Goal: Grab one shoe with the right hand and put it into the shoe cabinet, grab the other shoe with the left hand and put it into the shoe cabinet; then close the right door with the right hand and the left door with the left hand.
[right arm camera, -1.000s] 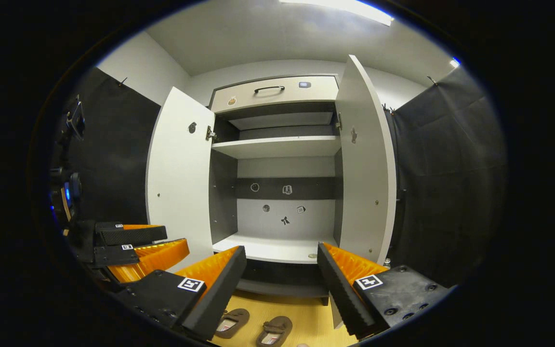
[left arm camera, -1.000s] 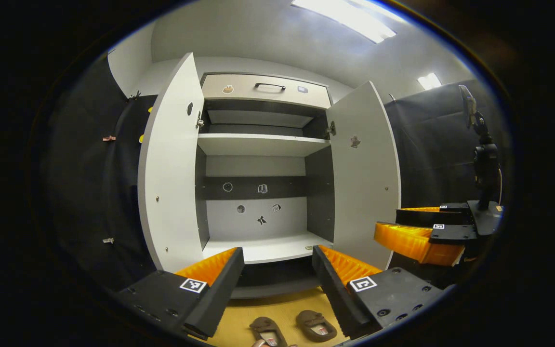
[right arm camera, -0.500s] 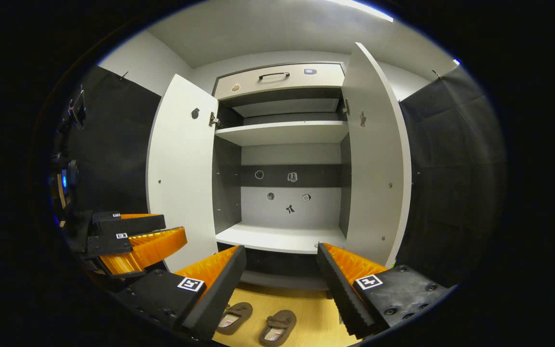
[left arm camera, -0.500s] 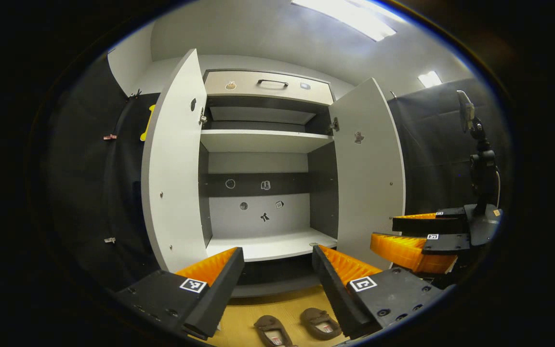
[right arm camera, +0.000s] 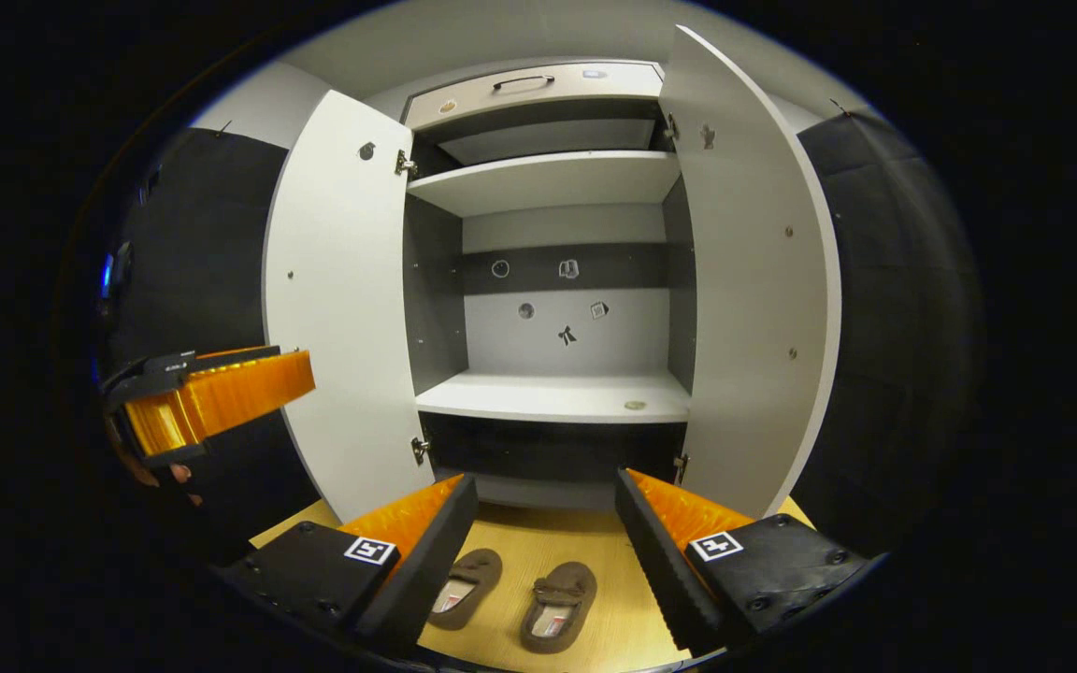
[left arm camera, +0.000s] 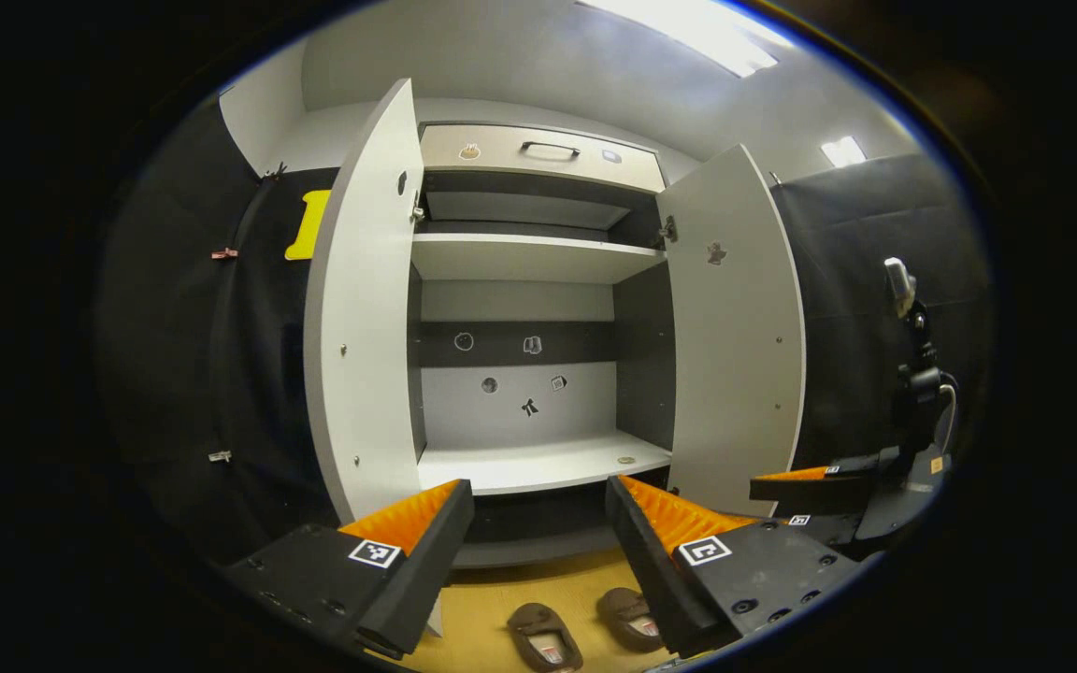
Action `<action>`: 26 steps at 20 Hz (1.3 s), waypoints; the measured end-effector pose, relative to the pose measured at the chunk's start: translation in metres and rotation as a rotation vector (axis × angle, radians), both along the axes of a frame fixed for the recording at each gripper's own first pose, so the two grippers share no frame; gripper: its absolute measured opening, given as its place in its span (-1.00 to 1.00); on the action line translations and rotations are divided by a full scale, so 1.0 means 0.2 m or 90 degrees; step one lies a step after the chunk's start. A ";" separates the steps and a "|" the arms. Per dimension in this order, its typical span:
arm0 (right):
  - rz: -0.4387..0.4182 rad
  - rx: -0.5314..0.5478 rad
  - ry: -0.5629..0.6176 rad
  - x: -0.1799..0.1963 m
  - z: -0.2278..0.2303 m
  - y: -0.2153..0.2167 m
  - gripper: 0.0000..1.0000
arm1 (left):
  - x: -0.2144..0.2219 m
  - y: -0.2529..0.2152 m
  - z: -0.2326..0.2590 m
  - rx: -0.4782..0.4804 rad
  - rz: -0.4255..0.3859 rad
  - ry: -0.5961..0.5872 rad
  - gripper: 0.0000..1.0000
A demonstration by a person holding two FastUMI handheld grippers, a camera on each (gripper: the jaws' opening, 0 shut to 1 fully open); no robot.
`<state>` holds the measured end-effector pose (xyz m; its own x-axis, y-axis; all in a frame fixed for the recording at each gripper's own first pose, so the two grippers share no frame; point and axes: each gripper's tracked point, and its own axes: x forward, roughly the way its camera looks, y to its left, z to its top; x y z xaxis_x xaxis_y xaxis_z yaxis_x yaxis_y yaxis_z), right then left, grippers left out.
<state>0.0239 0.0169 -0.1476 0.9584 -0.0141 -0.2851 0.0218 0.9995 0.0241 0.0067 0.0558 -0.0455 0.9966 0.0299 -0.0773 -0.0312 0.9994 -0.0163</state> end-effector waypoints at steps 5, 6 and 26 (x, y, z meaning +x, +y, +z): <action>0.000 0.032 0.096 -0.01 -0.39 0.06 0.96 | -0.01 0.07 -0.06 -0.008 0.004 0.013 0.83; 0.000 0.041 0.121 -0.01 -0.49 0.06 0.96 | -0.02 0.07 -0.08 -0.006 0.005 0.017 0.83; -0.049 0.081 0.384 0.05 -1.77 0.04 0.39 | -0.03 0.30 -0.45 -0.026 0.040 0.119 0.80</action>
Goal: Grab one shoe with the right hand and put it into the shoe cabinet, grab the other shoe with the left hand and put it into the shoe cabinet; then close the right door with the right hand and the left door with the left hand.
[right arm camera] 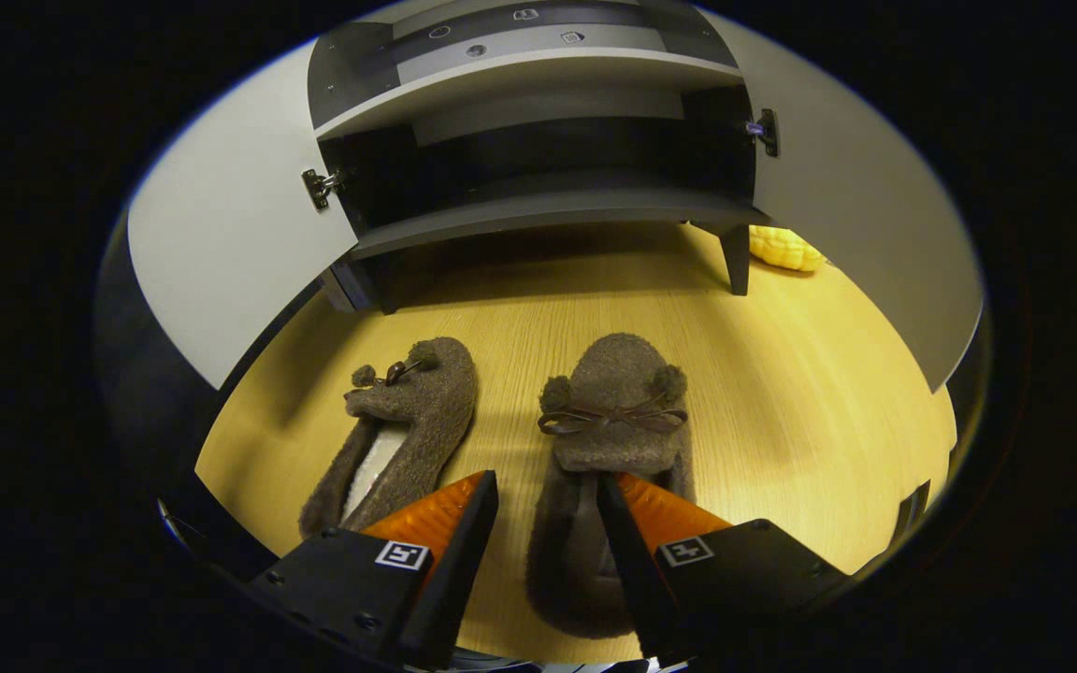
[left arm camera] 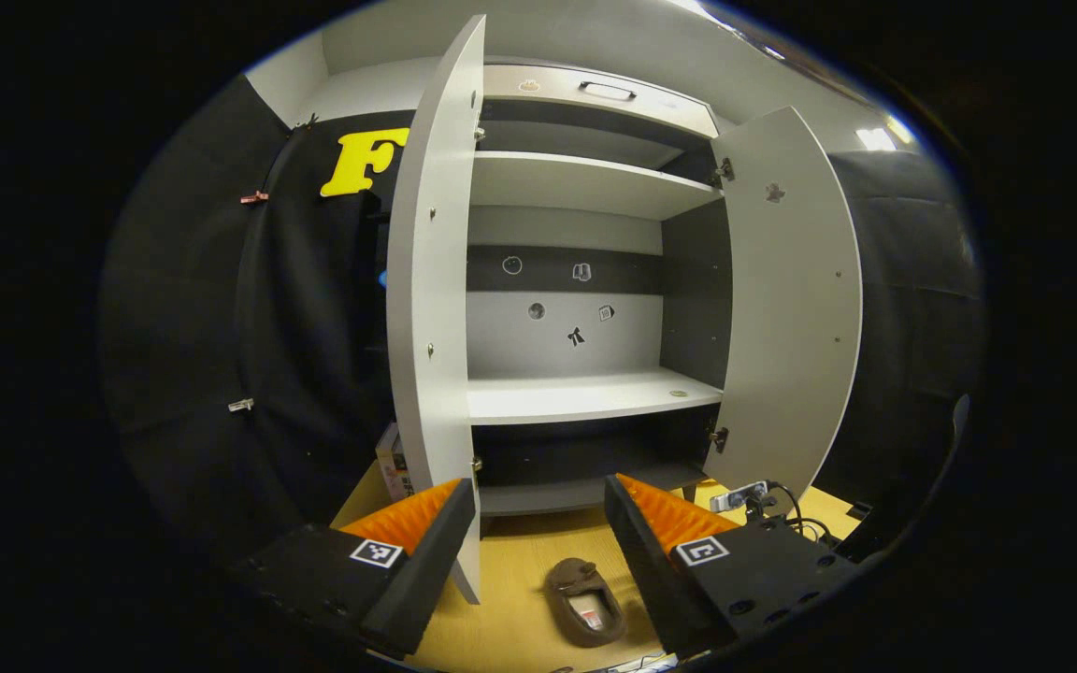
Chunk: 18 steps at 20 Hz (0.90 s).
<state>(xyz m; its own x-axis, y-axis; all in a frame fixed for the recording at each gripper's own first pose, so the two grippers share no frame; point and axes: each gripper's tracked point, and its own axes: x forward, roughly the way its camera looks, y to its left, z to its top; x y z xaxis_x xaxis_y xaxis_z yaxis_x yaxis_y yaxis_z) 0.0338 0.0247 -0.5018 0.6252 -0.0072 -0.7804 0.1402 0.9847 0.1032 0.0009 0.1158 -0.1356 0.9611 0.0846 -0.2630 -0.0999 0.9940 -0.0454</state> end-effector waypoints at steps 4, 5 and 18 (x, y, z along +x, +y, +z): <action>0.011 -0.022 0.005 0.08 -0.08 0.00 0.45 | 0.01 -0.01 -0.03 0.022 -0.011 0.014 0.80; 0.011 -0.028 0.006 0.10 -0.10 -0.01 0.44 | 0.02 -0.01 -0.03 0.026 -0.013 0.017 0.80; 0.036 -0.068 0.023 0.16 -0.11 -0.11 -0.90 | 0.04 -0.05 -0.06 0.005 -0.011 0.023 0.78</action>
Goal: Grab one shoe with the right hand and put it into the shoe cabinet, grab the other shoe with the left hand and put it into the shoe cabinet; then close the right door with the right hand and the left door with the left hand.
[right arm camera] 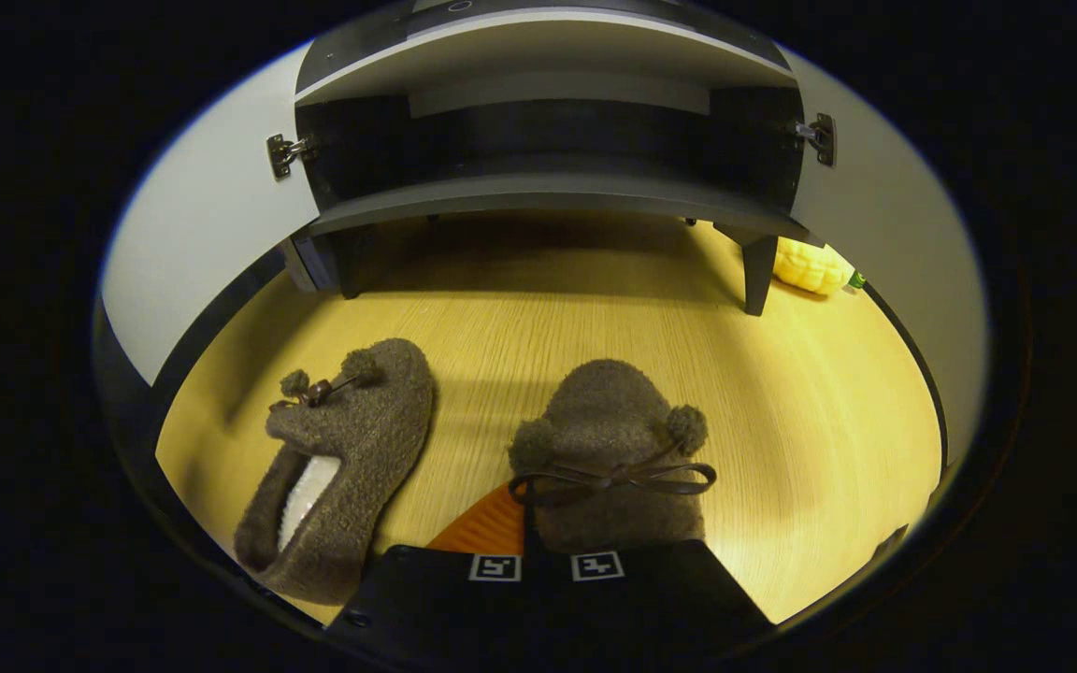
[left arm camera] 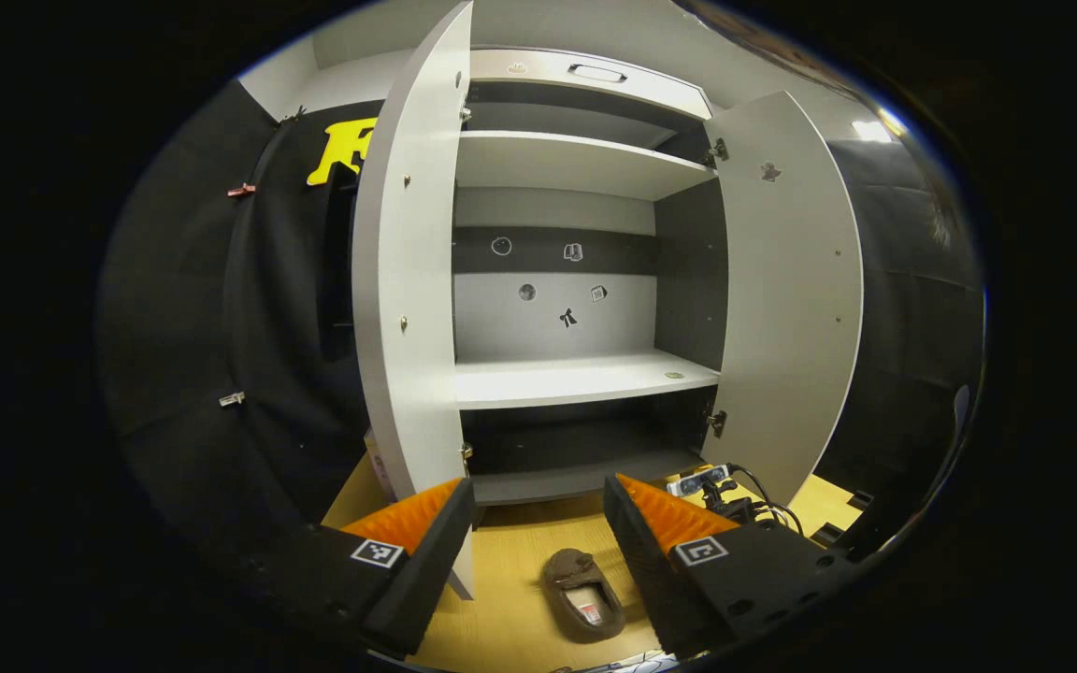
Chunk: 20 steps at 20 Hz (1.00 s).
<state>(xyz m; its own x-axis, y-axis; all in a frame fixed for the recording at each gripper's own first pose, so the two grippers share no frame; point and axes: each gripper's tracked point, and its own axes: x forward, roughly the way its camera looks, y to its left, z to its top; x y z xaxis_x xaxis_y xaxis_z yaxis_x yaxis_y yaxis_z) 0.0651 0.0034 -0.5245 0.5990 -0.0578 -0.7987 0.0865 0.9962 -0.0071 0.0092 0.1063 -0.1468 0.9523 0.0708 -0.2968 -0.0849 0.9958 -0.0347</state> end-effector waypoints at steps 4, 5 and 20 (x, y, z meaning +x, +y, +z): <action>0.010 0.025 -0.035 -0.03 0.23 0.00 -0.89 | -0.02 -0.03 0.03 -0.001 0.000 -0.008 0.78; 0.017 0.022 -0.049 -0.04 0.34 -0.01 -0.89 | -0.02 -0.04 0.05 -0.003 -0.002 -0.011 0.78; 0.044 -0.036 -0.350 0.66 1.94 -0.16 -0.90 | -0.20 -0.22 0.17 -0.058 -0.103 -0.055 0.79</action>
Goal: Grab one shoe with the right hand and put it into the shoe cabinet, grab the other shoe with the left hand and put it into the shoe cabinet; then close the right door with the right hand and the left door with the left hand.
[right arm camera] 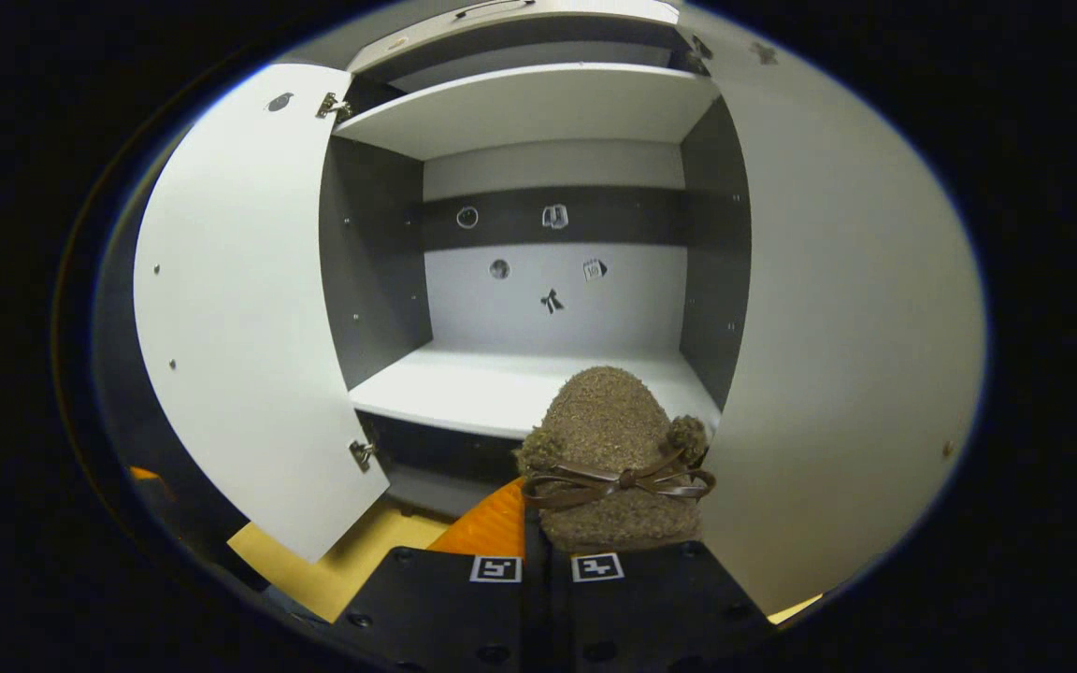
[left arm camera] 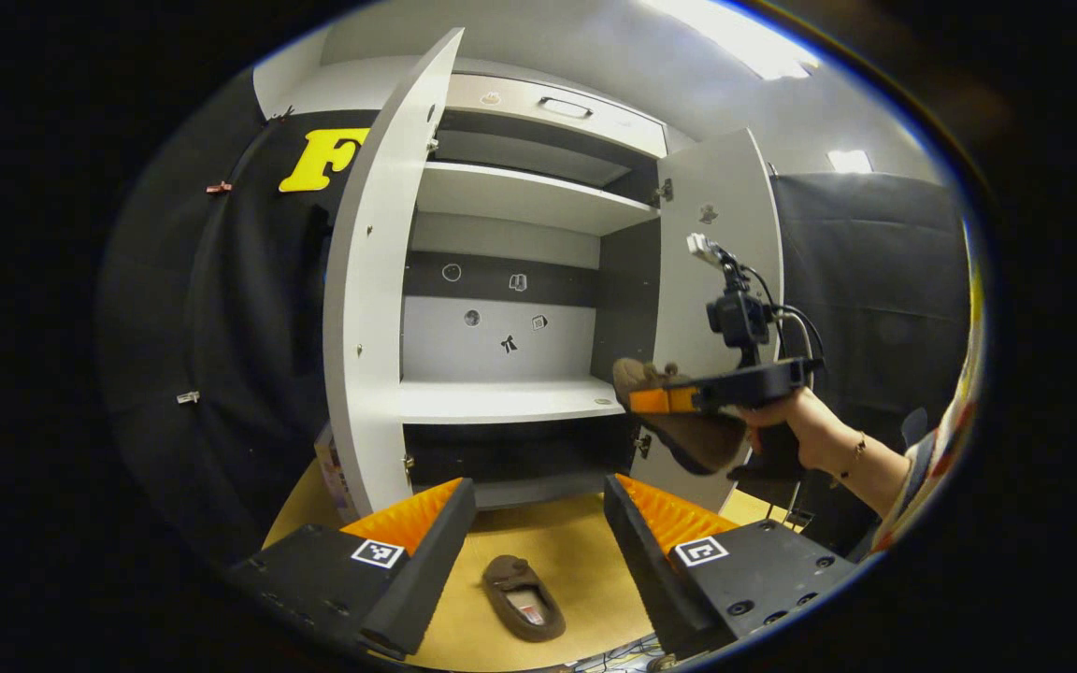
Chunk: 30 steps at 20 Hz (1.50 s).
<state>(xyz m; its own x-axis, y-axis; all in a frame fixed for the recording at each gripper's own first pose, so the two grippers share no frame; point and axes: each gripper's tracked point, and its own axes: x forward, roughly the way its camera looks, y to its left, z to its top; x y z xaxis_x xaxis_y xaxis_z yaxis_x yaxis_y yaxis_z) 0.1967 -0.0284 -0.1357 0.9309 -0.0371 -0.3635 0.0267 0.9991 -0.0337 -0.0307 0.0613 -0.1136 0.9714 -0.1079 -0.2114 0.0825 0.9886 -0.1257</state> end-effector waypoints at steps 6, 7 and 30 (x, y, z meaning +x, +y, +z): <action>-0.005 0.050 0.003 0.53 0.08 -0.04 -0.91 | -0.03 0.05 0.03 -0.012 0.033 0.004 0.78; -0.012 0.049 0.013 0.63 0.05 -0.07 -0.91 | -0.03 0.05 0.03 -0.014 0.044 0.009 0.78; -0.024 -0.014 0.121 1.22 -0.35 -0.19 0.65 | 0.08 0.13 -0.02 -0.016 0.178 0.045 0.70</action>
<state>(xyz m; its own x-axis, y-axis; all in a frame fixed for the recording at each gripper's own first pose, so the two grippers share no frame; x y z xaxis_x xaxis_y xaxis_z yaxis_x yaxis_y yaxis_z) 0.4400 -0.0660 -0.2051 0.8433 -0.0807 -0.5314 0.0554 0.9964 -0.0634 -0.0137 0.0874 -0.1174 0.9471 0.1553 -0.2809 -0.2021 0.9684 -0.1459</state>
